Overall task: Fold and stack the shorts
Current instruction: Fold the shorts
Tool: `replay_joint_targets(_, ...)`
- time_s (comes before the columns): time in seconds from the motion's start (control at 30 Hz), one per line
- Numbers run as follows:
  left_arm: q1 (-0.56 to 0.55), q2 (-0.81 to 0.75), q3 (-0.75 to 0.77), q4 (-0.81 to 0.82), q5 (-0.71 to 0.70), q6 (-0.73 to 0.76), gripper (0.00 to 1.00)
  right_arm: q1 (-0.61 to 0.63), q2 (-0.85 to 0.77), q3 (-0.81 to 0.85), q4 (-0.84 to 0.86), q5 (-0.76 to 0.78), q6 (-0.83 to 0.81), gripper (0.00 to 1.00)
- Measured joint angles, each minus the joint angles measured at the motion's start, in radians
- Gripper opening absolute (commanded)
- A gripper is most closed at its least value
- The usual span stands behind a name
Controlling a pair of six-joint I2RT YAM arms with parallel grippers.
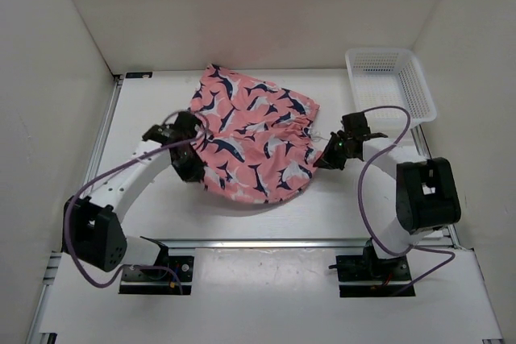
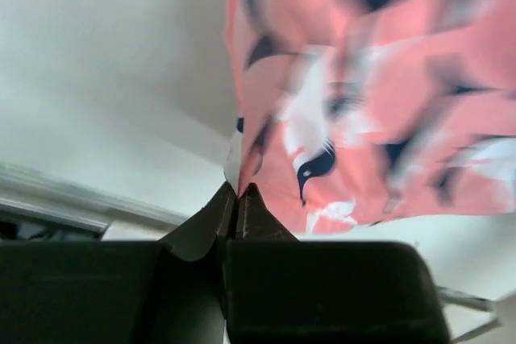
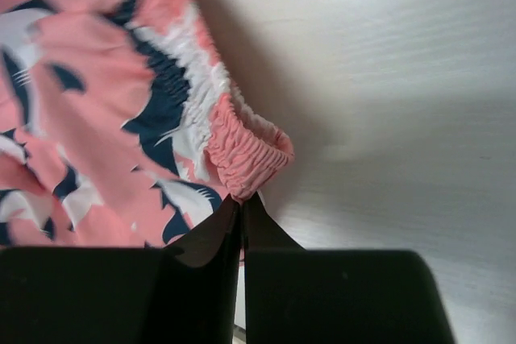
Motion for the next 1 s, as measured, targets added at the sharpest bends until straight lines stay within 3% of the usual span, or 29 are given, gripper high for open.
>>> replay_joint_targets(0.23, 0.026, -0.010, 0.650, -0.195, -0.161, 0.093, 0.10, 0.006, -0.240, 0.264, -0.256, 0.078, -0.107, 0.01)
replay_joint_targets(0.4, 0.075, -0.112, 0.994, -0.238, -0.204, 0.154, 0.10, 0.019, -0.454, 0.493, -0.412, 0.095, -0.155, 0.01)
replay_joint_targets(0.7, 0.067, -0.348, 1.294, -0.225, -0.154, 0.243, 0.10, 0.055, -0.660, 0.907, -0.610, -0.089, -0.212, 0.01)
replay_joint_targets(0.87, 0.066, -0.346, 1.491, -0.227, -0.113, 0.303, 0.10, 0.057, -0.686, 1.115, -0.652, -0.191, -0.208, 0.01)
replay_joint_targets(1.0, 0.066, -0.330, 1.520, -0.205, -0.107, 0.338, 0.10, 0.057, -0.693, 1.148, -0.672, -0.207, -0.182, 0.01)
